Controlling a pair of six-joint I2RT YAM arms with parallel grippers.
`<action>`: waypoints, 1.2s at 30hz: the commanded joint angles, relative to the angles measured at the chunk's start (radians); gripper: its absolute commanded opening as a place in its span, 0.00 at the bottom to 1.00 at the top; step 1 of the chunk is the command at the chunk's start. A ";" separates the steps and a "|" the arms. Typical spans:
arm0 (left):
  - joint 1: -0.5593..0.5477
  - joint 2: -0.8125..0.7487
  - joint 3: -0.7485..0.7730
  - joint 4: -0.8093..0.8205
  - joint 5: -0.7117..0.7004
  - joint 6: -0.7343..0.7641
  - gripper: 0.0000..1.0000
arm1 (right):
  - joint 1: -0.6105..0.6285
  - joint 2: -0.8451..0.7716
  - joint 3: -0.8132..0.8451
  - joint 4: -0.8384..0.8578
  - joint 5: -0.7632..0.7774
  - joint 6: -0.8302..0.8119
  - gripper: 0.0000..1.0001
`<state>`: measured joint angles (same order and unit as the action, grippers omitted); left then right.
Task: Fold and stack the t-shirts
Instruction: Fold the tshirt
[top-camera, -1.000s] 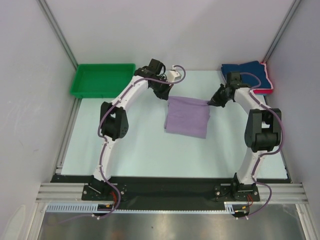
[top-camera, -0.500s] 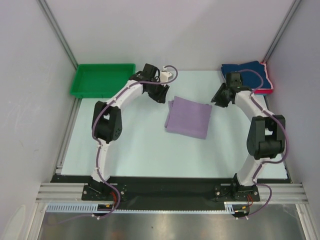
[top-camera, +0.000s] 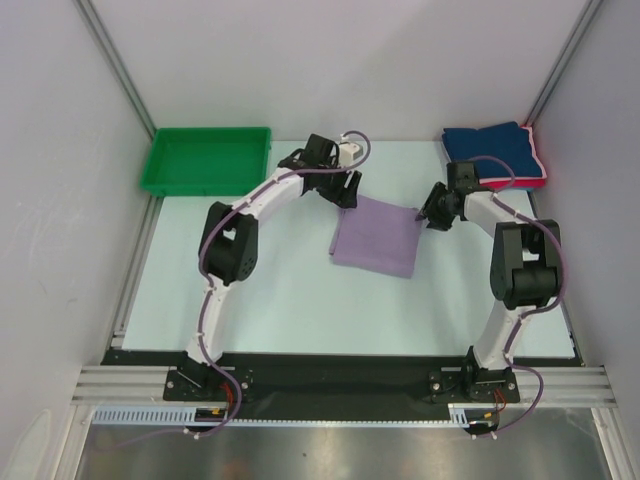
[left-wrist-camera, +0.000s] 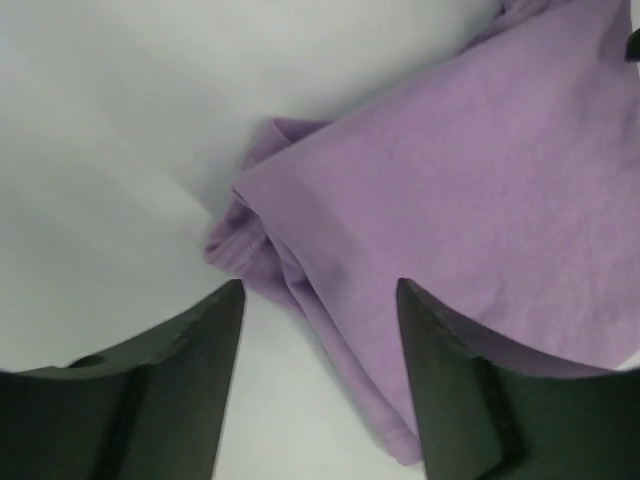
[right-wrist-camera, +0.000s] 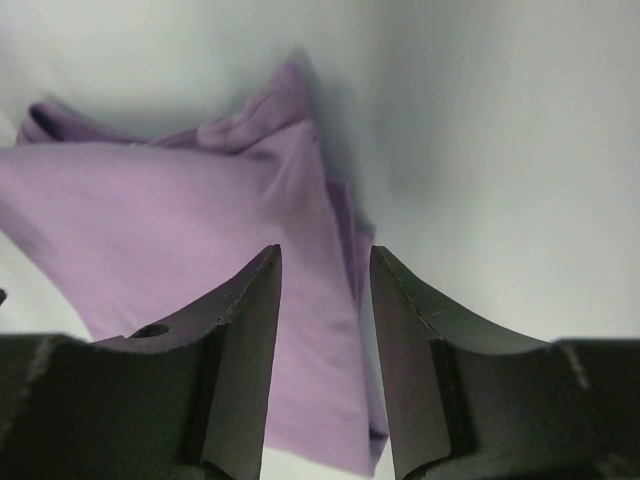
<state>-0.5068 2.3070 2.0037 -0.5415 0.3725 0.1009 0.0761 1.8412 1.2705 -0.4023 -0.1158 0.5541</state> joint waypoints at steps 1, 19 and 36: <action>0.011 0.032 0.067 0.104 0.049 -0.085 0.71 | -0.024 0.047 0.035 0.089 -0.082 -0.062 0.46; 0.040 0.114 0.109 0.201 0.155 -0.139 0.00 | -0.007 0.116 0.108 0.140 -0.140 -0.109 0.00; 0.139 -0.034 -0.161 0.227 0.111 -0.196 0.00 | 0.034 0.119 0.165 0.155 -0.102 -0.060 0.00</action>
<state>-0.3866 2.2654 1.7870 -0.3119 0.5022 -0.0807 0.1181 1.9400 1.3857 -0.2710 -0.2340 0.4751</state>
